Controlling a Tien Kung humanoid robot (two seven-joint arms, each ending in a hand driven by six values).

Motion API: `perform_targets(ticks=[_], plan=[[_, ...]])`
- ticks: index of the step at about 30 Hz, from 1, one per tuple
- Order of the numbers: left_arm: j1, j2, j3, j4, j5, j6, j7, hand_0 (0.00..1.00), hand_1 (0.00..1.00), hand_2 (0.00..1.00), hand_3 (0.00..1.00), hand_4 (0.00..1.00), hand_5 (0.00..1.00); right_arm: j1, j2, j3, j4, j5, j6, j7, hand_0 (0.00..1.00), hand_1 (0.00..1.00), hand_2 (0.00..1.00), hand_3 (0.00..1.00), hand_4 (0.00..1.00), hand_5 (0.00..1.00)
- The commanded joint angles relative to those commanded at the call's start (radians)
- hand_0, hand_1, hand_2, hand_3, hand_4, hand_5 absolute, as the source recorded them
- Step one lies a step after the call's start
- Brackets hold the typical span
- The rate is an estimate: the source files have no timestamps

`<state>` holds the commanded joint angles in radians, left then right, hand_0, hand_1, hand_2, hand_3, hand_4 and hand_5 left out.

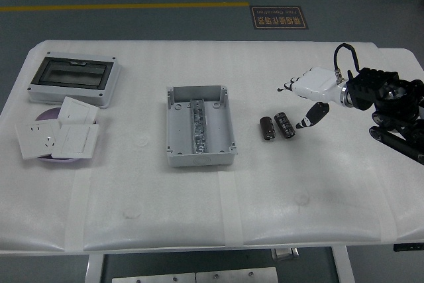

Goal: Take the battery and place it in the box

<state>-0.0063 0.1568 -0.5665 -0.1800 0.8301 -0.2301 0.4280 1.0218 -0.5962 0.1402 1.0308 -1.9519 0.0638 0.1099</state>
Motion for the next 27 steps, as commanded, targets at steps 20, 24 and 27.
perform_targets(ticks=[20,24,27], plan=[[-0.005,0.013,-0.051,0.000,0.016,-0.059,0.002,0.702,0.676,0.504,0.563,0.602,0.129,-0.033,-0.009,-0.044,-0.005,0.070,-0.043,-0.022,0.709,0.685,0.932,0.981,0.998,0.601],[-0.006,0.009,-0.052,0.000,-0.001,-0.071,-0.009,0.704,0.677,0.504,0.564,0.603,0.133,-0.033,0.002,-0.042,-0.015,0.073,-0.037,-0.021,0.709,0.687,0.933,0.981,0.998,0.596],[-0.012,0.015,-0.046,0.000,-0.011,-0.067,-0.017,0.707,0.680,0.508,0.572,0.624,0.147,-0.035,0.003,-0.042,-0.015,0.078,-0.038,-0.022,0.708,0.686,0.932,0.980,0.998,0.604]])
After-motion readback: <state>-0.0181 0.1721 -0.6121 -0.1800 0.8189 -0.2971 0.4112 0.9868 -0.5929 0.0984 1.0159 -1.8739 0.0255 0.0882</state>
